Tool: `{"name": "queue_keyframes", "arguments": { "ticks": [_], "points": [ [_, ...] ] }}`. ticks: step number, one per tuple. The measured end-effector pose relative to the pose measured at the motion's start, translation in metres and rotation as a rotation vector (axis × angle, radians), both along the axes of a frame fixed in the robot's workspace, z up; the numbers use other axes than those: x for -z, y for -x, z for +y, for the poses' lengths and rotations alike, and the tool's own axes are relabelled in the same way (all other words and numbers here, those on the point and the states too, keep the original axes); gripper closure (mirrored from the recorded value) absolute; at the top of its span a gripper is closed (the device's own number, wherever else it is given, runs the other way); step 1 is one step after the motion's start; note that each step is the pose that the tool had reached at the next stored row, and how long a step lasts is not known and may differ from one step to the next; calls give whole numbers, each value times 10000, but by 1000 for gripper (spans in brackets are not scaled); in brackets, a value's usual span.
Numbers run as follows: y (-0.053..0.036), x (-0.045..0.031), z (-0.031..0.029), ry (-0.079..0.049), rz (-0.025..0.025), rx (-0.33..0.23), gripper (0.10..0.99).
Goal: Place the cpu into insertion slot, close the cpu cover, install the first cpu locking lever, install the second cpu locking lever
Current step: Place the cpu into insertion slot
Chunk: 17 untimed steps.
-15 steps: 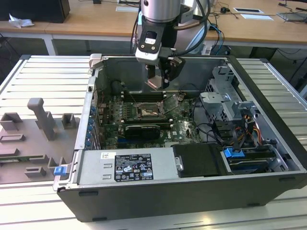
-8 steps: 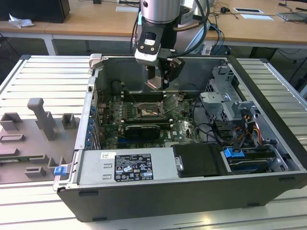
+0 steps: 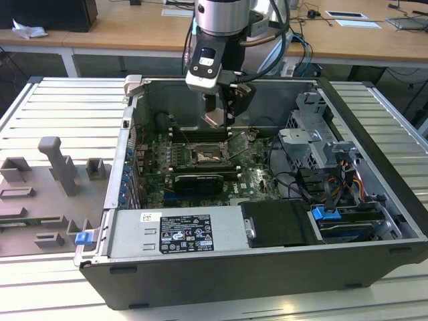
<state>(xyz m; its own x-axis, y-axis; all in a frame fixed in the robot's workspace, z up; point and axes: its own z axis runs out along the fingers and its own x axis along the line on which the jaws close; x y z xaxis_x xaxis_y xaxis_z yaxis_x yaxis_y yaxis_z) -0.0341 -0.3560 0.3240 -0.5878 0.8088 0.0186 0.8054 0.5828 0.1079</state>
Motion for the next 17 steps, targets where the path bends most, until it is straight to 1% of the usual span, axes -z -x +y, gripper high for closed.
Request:
{"name": "queue_keyframes", "arguments": {
  "ticks": [2, 6, 11, 17],
  "points": [
    [4, 17, 2, 1, -1, 141, 545],
    [4, 49, 2, 4, 0, 702, 545],
    [4, 69, 2, 4, 0, 1272, 545],
    [7, 95, 2, 5, 0, 1582, 545]
  ]
}}
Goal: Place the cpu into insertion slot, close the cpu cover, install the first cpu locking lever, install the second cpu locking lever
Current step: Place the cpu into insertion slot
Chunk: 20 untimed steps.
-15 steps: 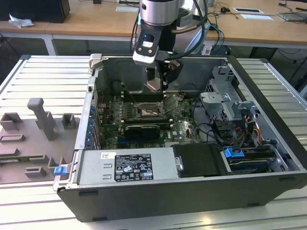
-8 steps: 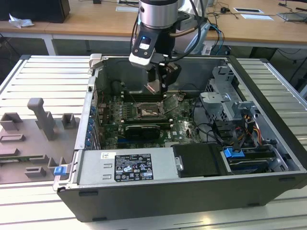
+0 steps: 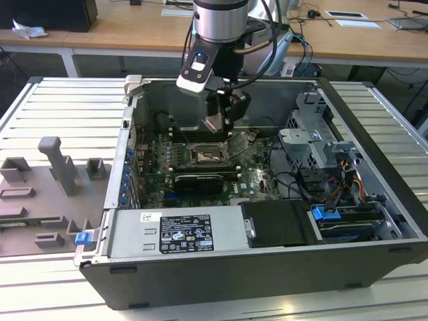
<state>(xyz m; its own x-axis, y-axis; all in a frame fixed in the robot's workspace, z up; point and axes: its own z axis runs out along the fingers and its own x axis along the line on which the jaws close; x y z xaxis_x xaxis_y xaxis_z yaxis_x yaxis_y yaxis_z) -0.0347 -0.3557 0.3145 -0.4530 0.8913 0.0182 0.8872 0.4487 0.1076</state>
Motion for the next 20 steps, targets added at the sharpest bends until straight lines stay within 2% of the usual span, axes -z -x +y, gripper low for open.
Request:
{"name": "queue_keyframes", "arguments": {
  "ticks": [10, 18, 20],
  "points": [
    [1, 21, 0, 1, 0, 528, 545],
    [1, 27, 0, 12, 0, 1152, 545],
    [1, 33, 0, 13, 1, 1476, 545]
  ]
}}
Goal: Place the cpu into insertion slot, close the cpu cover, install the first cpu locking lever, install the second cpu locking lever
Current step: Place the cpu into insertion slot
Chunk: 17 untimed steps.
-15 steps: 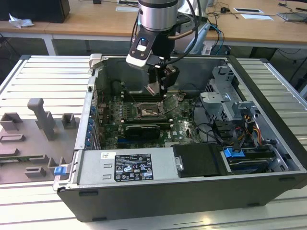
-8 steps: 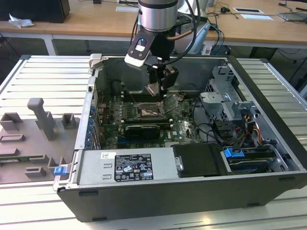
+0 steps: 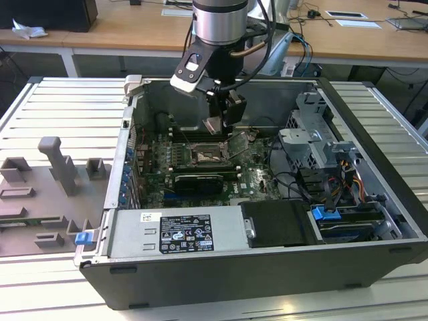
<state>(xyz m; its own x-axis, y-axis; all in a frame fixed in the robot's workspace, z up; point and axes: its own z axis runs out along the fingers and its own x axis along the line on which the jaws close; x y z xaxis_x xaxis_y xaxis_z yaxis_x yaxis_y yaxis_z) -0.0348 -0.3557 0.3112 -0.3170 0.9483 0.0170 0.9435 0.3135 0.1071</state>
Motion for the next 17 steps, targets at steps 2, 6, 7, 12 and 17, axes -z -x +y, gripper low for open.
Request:
{"name": "queue_keyframes", "arguments": {
  "ticks": [2, 6, 7, 12, 17],
  "points": [
    [0, 3, 0, 0, 0, 132, 545],
    [0, 13, 0, -1, -1, 471, 545],
    [0, 15, 0, 0, 0, 540, 545],
    [0, 22, 0, 0, 0, 879, 545],
    [0, 30, 0, 0, 0, 1343, 545]
  ]
}}
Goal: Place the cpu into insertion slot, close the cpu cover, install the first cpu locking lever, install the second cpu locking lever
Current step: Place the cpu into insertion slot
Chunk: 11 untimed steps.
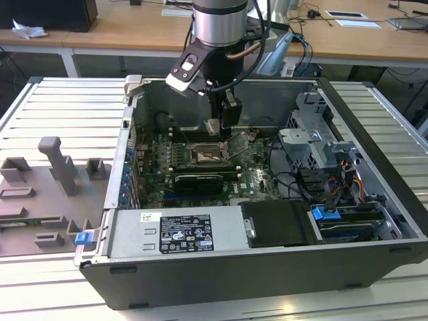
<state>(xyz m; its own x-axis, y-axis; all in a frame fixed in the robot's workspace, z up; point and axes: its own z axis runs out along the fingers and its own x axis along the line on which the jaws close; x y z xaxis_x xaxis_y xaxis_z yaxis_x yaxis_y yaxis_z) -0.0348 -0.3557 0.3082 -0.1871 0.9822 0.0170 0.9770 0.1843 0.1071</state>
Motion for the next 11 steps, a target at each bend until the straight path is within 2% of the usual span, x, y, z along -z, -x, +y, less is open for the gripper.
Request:
{"name": "queue_keyframes", "arguments": {
  "ticks": [11],
  "points": [
    [0, 28, 0, 0, 0, 626, 545]
  ]
}}
